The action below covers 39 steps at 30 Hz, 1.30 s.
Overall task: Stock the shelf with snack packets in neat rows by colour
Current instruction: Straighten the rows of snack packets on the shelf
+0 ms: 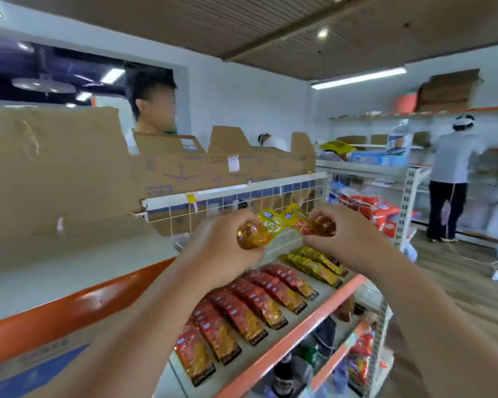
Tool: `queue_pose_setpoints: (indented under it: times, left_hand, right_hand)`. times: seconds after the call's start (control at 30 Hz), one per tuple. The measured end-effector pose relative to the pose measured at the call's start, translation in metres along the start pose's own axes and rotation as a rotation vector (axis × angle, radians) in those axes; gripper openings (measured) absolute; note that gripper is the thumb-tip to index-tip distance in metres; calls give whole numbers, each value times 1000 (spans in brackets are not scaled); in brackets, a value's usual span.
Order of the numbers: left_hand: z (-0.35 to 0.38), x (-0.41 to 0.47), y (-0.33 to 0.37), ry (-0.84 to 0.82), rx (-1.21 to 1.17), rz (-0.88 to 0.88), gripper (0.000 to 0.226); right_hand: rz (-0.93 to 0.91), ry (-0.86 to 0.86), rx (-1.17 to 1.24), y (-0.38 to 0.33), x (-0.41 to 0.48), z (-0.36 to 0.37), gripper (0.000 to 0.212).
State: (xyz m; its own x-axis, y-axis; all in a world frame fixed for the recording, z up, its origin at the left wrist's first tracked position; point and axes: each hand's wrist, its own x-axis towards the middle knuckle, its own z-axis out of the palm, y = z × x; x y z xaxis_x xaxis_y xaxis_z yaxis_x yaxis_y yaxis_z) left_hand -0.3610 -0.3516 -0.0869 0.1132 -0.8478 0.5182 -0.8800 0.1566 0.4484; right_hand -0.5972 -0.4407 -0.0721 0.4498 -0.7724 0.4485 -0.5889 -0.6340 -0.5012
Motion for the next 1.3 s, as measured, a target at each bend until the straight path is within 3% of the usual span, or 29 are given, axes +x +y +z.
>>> queue_pose_setpoints:
  times: [0.2,0.73,0.97,1.17,1.3]
  left_hand:
    - [106,46,16,-67,-64,30,43]
    - [323,162,-47,-132,-278,-60,45]
    - [397,172,-50,-89,-316,-109,41]
    - [471,170,-52,-87,-257,-202,50]
    - [516,173,-44,50,-93,-298,51]
  right_hand:
    - [172,42,-30,99,-10,-14,30]
    - [475,77,-154,292,72,37,27]
    - [482,-7,-151,364,100,64,30]
    - [436,-84,-52,451,129,96,31]
    - [339,-151,-14,505,166,125,32]
